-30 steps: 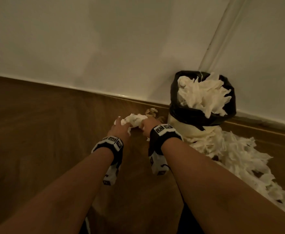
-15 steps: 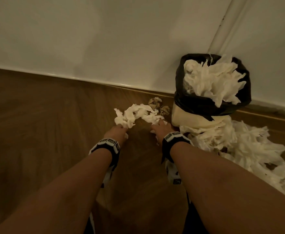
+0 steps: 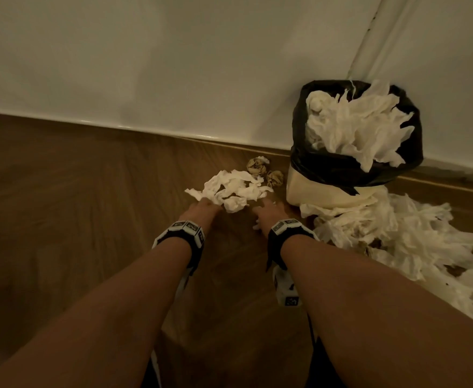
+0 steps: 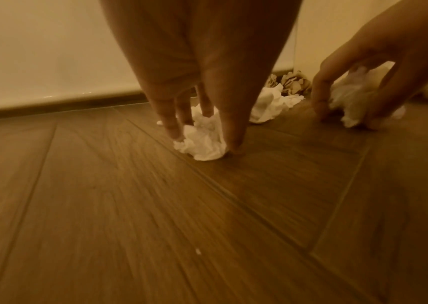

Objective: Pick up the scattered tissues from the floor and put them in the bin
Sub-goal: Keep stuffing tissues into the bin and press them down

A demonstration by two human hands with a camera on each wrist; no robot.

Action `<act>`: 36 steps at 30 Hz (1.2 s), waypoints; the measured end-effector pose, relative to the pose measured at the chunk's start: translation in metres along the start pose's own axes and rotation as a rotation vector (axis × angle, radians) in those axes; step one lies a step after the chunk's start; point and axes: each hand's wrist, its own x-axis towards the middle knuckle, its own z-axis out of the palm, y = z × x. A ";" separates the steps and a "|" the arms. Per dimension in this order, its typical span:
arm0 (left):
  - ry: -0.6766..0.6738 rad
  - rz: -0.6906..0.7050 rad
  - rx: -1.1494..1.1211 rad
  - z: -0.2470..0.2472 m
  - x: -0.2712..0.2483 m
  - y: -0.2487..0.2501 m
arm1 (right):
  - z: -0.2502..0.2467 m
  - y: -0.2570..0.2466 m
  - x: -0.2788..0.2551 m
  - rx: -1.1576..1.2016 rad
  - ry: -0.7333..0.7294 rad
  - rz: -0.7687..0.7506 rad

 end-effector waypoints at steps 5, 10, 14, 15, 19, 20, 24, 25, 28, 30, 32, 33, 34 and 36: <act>-0.007 -0.081 -0.009 -0.003 0.000 0.004 | -0.009 -0.007 0.005 0.018 -0.104 0.017; -0.037 -0.181 -0.274 -0.012 -0.009 0.000 | -0.019 -0.007 -0.002 0.164 -0.054 0.009; 0.095 -0.295 -0.448 -0.017 -0.019 -0.002 | -0.034 -0.003 -0.017 0.427 0.028 0.049; 0.145 -0.311 -0.491 -0.017 -0.021 -0.002 | -0.040 -0.002 -0.022 0.475 0.058 0.049; 0.248 -0.353 -0.618 -0.023 -0.031 0.004 | -0.056 0.005 -0.037 0.684 0.088 0.069; 0.263 -0.379 -0.685 -0.024 -0.032 0.005 | -0.060 0.009 -0.041 0.806 0.105 0.086; 0.301 -0.458 -1.194 -0.034 -0.041 0.013 | -0.080 0.021 -0.057 1.092 0.139 0.044; 0.304 -0.460 -1.277 -0.038 -0.044 0.016 | -0.087 0.022 -0.065 1.183 0.148 0.021; 0.353 -0.413 -1.466 -0.053 -0.051 0.025 | -0.106 0.025 -0.090 1.362 0.084 -0.059; 0.349 -0.364 -1.618 -0.066 -0.058 0.034 | -0.115 0.029 -0.104 1.445 0.041 -0.111; 0.312 -0.309 -1.730 -0.079 -0.065 0.042 | -0.126 0.031 -0.119 1.547 -0.001 -0.165; 0.299 -0.296 -1.773 -0.087 -0.069 0.047 | -0.130 0.032 -0.126 1.578 -0.013 -0.185; 0.302 -0.279 -1.839 -0.093 -0.071 0.051 | -0.135 0.033 -0.134 1.602 -0.016 -0.199; 0.318 -0.269 -2.086 -0.109 -0.074 0.061 | -0.145 0.035 -0.149 1.641 0.003 -0.235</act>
